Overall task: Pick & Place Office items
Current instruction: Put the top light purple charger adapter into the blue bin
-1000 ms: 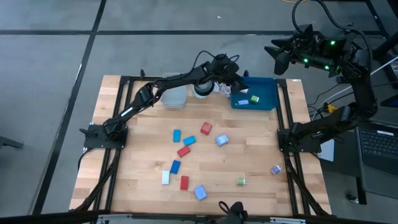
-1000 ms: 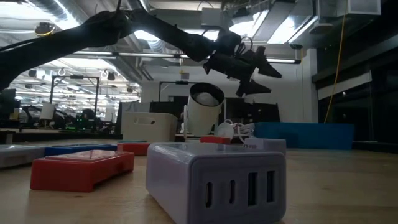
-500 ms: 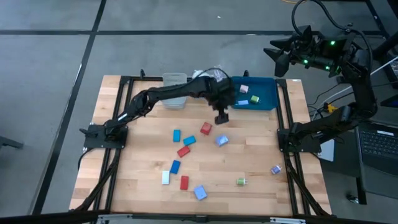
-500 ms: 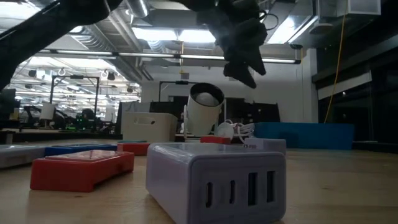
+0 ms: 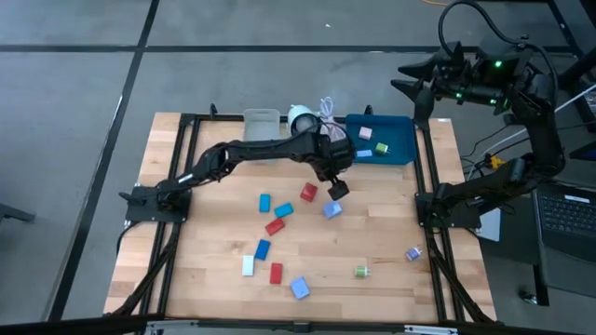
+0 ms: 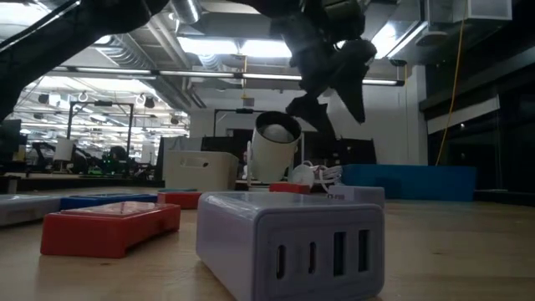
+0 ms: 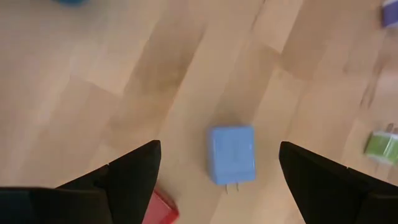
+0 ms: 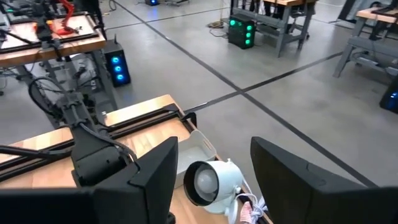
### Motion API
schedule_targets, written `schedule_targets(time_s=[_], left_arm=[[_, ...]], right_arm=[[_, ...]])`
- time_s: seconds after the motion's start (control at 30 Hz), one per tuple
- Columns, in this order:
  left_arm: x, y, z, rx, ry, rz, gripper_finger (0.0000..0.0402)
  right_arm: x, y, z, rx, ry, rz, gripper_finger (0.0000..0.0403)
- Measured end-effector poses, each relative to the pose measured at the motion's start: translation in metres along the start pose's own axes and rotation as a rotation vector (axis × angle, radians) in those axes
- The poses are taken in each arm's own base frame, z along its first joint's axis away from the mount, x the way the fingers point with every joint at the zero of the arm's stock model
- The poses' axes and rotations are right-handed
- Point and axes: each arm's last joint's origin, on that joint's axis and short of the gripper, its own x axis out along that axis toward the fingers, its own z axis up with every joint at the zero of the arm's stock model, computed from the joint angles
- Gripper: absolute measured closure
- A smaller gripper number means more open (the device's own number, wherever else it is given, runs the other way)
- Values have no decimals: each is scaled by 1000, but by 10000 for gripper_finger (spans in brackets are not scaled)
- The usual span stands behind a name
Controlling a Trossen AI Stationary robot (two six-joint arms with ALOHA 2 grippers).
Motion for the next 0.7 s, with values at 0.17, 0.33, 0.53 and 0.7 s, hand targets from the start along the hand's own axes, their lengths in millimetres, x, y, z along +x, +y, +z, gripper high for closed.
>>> schedule_targets(time_s=[0.17, 0.33, 0.53, 0.7], left_arm=[[10, -12, -6, -42, 23, -7, 80], [39, -23, -17, -72, 84, -8, 79], [56, -31, -27, -84, 122, 23, 79], [55, -33, -27, -76, 102, 45, 79]], right_arm=[[0, 1, 0, -17, 0, 20, 195], [0, 1, 0, -19, 1, 41, 195], [0, 1, 0, -20, 1, 46, 195], [0, 1, 0, -15, 1, 46, 195]])
